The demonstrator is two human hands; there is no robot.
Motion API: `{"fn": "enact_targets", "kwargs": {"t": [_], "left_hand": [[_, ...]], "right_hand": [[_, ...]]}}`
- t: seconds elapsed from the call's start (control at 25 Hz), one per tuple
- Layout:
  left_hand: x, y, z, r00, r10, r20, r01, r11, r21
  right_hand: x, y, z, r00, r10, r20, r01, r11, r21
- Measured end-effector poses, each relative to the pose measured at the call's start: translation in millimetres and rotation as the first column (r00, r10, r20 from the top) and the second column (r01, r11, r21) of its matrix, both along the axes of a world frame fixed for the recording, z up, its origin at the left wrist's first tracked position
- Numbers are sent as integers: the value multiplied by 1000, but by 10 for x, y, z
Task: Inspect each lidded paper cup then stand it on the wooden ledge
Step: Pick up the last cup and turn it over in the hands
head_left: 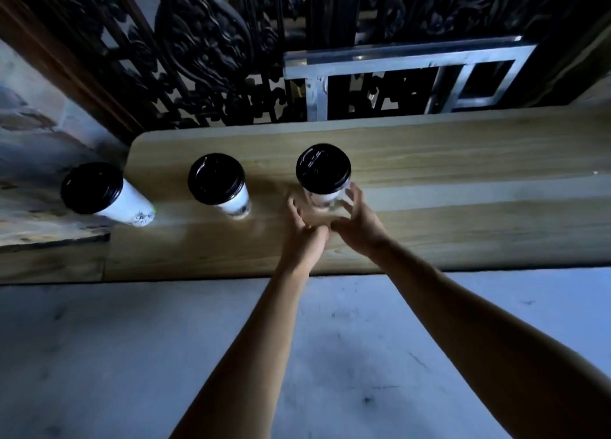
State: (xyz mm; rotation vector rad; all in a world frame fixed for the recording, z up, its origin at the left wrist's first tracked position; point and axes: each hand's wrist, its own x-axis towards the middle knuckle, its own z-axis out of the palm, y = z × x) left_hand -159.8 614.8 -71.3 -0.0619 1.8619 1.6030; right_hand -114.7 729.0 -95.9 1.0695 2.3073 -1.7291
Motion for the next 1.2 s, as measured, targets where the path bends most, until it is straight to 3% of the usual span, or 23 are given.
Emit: {"fn": "enact_targets", "kwargs": {"t": [0.12, 0.28, 0.4, 0.56, 0.64, 0.72, 0.88, 1.04, 1.2], "left_hand": [[248, -192, 112, 994, -31, -102, 21, 995, -96], [1013, -575, 266, 935, -113, -336, 24, 965, -260], [1727, -774, 602, 911, -200, -360, 85, 947, -310], [2883, -1118, 751, 740, -399, -542, 128, 874, -468], [3450, -1321, 716, 739, -464, -488, 172, 830, -530], [3978, -1435, 684, 800, -491, -344, 243, 790, -564], [4601, -1390, 664, 883, -436, -172, 315, 825, -469], [4648, -1112, 776, 835, -497, -237, 382, 833, -402], [4606, -1195, 983, 760, -541, -360, 390, 823, -413]], "right_hand": [[342, 46, 214, 989, 32, 142, -55, 985, 162], [1151, 129, 588, 952, 199, 231, -264, 918, 296], [1949, 189, 971, 923, 291, 252, -365, 871, 330], [3050, 102, 1388, 935, 323, 147, -355, 838, 415], [3592, -9, 1546, 938, 344, 48, -330, 841, 429], [4093, -144, 1646, 917, 399, 15, -366, 826, 430], [4736, -479, 1579, 902, 431, 33, -410, 830, 378], [5003, -667, 1534, 888, 401, 226, -460, 783, 419], [5049, -719, 1660, 914, 310, 263, -389, 853, 347]]}}
